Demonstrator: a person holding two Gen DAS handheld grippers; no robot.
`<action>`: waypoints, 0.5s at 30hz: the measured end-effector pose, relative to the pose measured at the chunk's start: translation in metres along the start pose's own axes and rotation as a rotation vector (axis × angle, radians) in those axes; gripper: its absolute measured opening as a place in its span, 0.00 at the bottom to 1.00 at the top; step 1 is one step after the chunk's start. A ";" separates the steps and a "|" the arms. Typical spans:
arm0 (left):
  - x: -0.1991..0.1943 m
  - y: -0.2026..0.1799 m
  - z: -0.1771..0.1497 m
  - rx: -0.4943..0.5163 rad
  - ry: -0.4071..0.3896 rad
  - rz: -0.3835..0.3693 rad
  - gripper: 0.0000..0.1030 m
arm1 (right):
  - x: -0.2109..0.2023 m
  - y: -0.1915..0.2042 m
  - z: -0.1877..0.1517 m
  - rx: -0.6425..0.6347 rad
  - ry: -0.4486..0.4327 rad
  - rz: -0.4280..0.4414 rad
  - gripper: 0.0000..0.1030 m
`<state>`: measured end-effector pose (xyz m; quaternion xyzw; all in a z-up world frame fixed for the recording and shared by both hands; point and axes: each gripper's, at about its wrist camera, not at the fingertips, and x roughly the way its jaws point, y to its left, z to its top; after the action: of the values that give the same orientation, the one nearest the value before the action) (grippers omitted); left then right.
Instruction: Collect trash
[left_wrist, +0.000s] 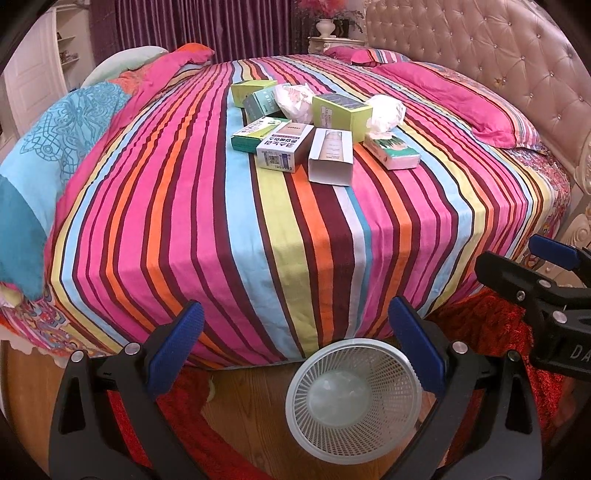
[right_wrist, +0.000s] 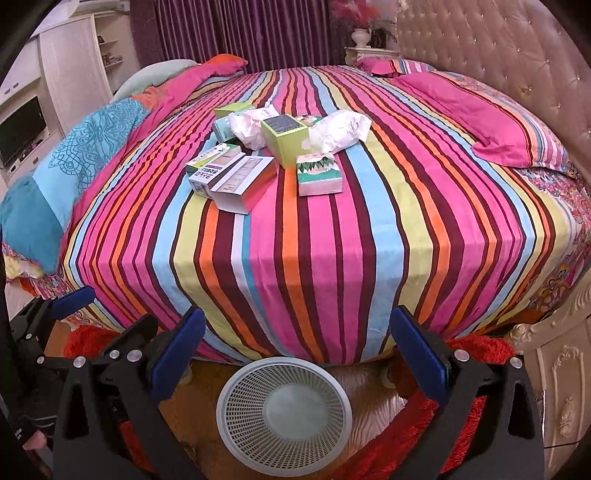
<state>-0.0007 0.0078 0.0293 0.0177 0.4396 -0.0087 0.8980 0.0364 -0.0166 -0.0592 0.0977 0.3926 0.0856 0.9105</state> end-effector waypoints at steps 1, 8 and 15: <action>0.000 0.000 0.000 -0.002 0.001 -0.001 0.94 | 0.000 0.000 0.000 -0.001 0.002 -0.001 0.93; 0.001 0.002 -0.001 -0.011 0.004 -0.007 0.94 | 0.001 -0.002 0.000 0.009 0.012 -0.006 0.93; 0.003 0.002 -0.002 -0.014 0.008 -0.014 0.94 | 0.003 -0.001 0.000 0.007 0.019 -0.008 0.93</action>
<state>-0.0008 0.0100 0.0257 0.0082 0.4434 -0.0115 0.8962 0.0380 -0.0169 -0.0615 0.0983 0.4019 0.0814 0.9067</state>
